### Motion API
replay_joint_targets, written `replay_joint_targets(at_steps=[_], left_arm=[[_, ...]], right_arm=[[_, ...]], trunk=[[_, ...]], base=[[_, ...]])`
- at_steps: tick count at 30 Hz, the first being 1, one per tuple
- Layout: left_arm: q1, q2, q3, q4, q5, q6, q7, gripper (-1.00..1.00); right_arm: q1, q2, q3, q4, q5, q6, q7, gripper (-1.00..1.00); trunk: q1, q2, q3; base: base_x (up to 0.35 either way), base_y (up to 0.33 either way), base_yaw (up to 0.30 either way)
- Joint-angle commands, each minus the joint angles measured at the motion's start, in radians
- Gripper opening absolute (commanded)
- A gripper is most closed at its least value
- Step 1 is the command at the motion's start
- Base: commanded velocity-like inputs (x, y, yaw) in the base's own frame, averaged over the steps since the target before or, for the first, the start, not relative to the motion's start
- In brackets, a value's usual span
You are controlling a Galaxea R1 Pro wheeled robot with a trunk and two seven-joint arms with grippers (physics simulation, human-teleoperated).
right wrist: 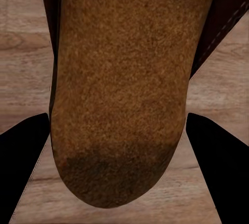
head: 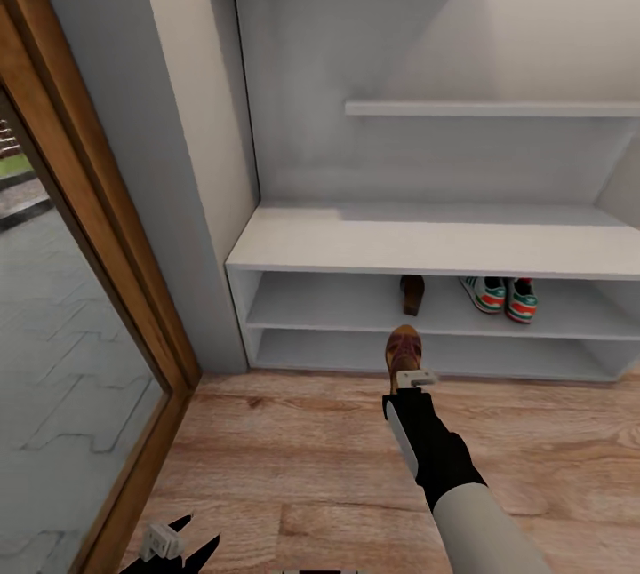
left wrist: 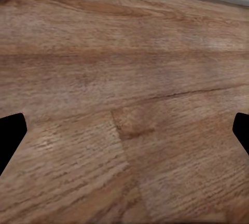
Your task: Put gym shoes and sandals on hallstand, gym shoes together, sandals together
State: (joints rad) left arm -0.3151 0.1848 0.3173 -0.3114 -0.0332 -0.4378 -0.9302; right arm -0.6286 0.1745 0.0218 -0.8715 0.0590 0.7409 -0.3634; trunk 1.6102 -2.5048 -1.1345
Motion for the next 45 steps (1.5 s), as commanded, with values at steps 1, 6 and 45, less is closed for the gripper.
replay_joint_targets(at_steps=[1,6,45], left_arm=[[-0.001,0.000,0.006,0.001,-0.004,-0.002,-0.006,1.00],[-0.001,-0.001,0.006,0.001,-0.004,-0.002,-0.006,1.00],[-0.001,-0.013,0.005,0.002,-0.005,-0.004,-0.006,1.00]], right_arm=[[0.000,0.000,0.001,-0.001,0.007,0.007,0.000,-1.00],[0.000,0.000,0.001,-0.002,0.008,0.008,-0.002,-1.00],[0.000,0.000,0.024,-0.074,0.009,0.008,-0.003,-1.00]], trunk=[[0.000,0.000,-0.002],[0.000,0.000,-0.007],[0.000,0.000,-0.016]], base=[[0.000,0.000,0.187],[0.000,0.000,0.187],[0.133,-0.031,0.035]])
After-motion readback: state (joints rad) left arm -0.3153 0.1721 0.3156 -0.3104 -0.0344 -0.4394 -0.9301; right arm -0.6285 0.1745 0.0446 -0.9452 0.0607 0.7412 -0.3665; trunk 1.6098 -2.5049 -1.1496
